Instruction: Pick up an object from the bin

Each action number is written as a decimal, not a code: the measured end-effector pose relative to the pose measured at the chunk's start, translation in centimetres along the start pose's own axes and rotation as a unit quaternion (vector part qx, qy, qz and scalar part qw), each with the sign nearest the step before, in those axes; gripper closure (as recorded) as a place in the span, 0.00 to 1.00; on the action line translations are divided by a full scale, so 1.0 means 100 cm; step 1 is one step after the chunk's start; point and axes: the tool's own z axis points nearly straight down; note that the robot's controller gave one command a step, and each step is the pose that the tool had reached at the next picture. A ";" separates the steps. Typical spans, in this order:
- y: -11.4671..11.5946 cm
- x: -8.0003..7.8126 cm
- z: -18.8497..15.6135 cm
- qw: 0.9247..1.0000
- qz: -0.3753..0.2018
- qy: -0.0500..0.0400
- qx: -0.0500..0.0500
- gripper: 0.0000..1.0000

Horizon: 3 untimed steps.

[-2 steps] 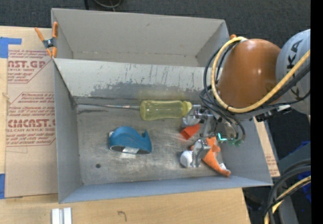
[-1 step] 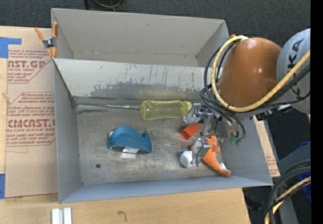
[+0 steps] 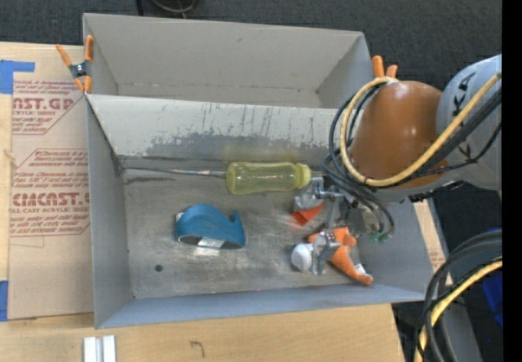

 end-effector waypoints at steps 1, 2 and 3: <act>-0.001 -0.008 0.061 1.000 -0.030 0.002 0.000 0.00; -0.063 -0.014 0.074 0.990 -0.142 0.004 -0.001 1.00; -0.063 -0.014 0.074 0.990 -0.142 0.004 -0.001 1.00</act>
Offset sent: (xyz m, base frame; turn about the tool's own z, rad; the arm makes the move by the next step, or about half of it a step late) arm 0.0171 -0.0626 -0.0733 -0.2857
